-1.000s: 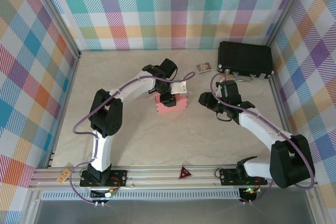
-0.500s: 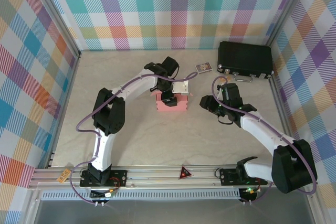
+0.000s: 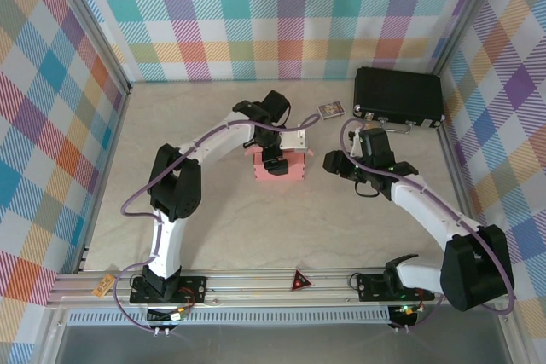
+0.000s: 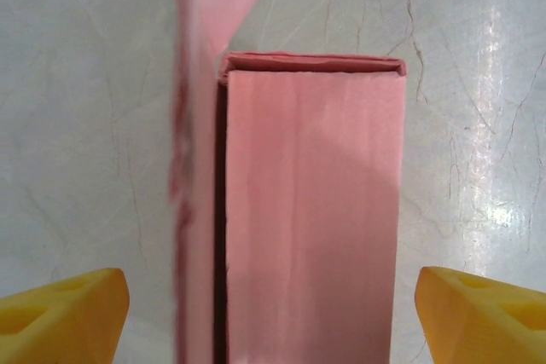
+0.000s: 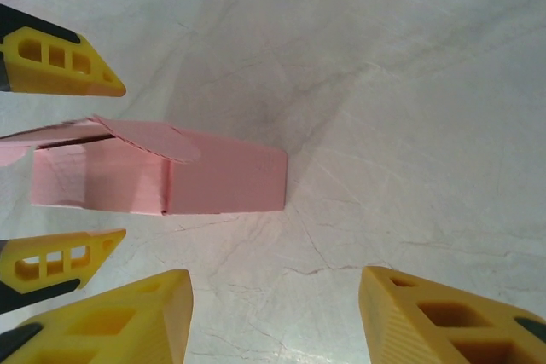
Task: Fold the paper box
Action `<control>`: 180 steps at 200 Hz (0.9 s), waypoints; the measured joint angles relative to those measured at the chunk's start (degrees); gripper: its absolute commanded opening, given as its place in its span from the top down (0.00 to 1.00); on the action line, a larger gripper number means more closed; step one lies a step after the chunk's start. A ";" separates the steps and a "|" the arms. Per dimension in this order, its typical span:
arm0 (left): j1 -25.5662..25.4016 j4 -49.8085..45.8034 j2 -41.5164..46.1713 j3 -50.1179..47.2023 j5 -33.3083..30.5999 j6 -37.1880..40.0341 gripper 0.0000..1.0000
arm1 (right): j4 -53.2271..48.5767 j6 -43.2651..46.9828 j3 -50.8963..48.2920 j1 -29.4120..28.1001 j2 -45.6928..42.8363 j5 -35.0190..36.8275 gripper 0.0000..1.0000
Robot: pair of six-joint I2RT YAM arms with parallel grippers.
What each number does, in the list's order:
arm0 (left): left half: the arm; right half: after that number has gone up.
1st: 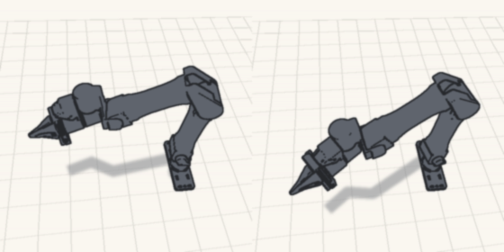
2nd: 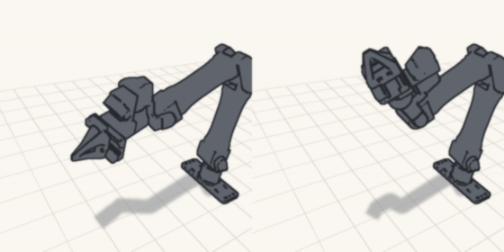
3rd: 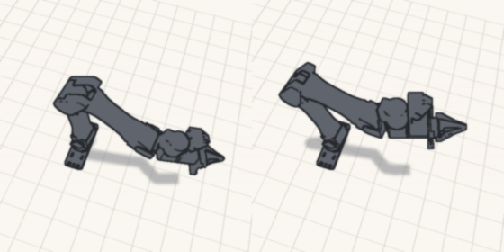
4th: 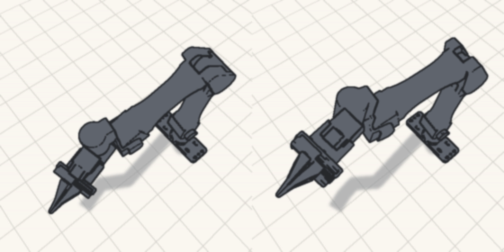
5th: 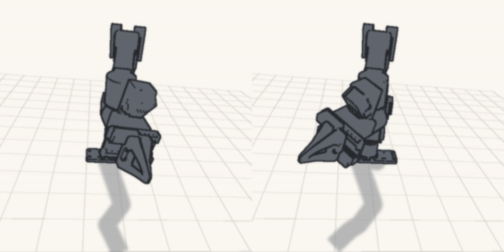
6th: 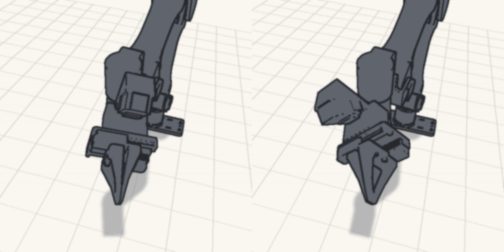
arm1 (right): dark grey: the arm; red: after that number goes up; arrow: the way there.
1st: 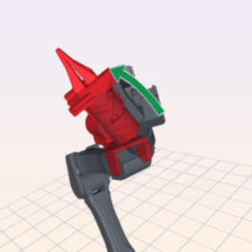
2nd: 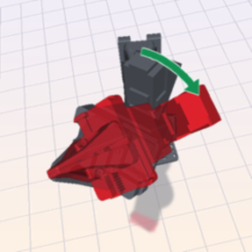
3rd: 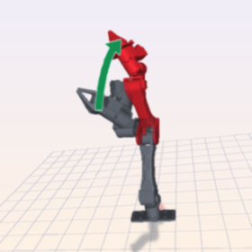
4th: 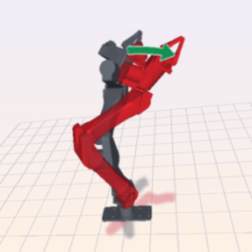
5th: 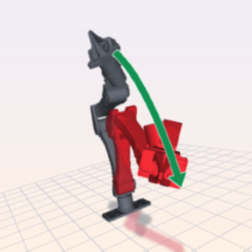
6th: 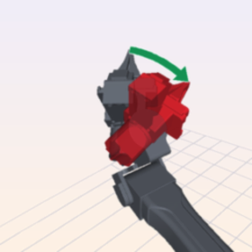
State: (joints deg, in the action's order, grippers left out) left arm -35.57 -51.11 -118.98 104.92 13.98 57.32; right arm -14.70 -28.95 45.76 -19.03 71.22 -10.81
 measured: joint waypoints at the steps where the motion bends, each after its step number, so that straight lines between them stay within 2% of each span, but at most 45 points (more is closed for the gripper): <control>1: 0.00 0.02 0.07 0.00 0.00 -0.07 0.13 | -0.07 0.31 0.20 0.00 0.11 -0.11 0.45; 35: -0.02 0.44 5.01 0.00 -0.79 -4.09 0.12 | -2.69 6.91 5.99 0.02 3.39 -1.73 0.45; 69: 0.44 4.00 13.07 -2.10 -1.53 -12.57 0.11 | -5.29 14.25 12.31 0.02 6.80 -3.39 0.42; 105: 4.57 9.16 20.94 -7.80 -1.44 -27.69 0.14 | -8.90 21.73 17.90 0.02 10.45 -4.81 0.42; 137: 9.42 13.62 25.29 -15.54 -4.59 -41.51 0.15 | -12.74 26.56 22.29 0.02 13.33 -6.99 0.44; 155: 10.84 15.17 26.91 -20.06 -5.68 -48.04 0.19 | -14.58 28.20 24.06 0.02 14.40 -8.94 0.44; 180: 12.90 17.33 28.37 -25.49 -3.65 -55.93 0.23 | -15.76 29.49 24.98 0.02 15.78 -11.41 0.45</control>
State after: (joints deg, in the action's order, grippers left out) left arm -22.68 -33.78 -90.61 79.44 10.33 1.39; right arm -30.46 0.54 70.74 -19.00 87.00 -22.22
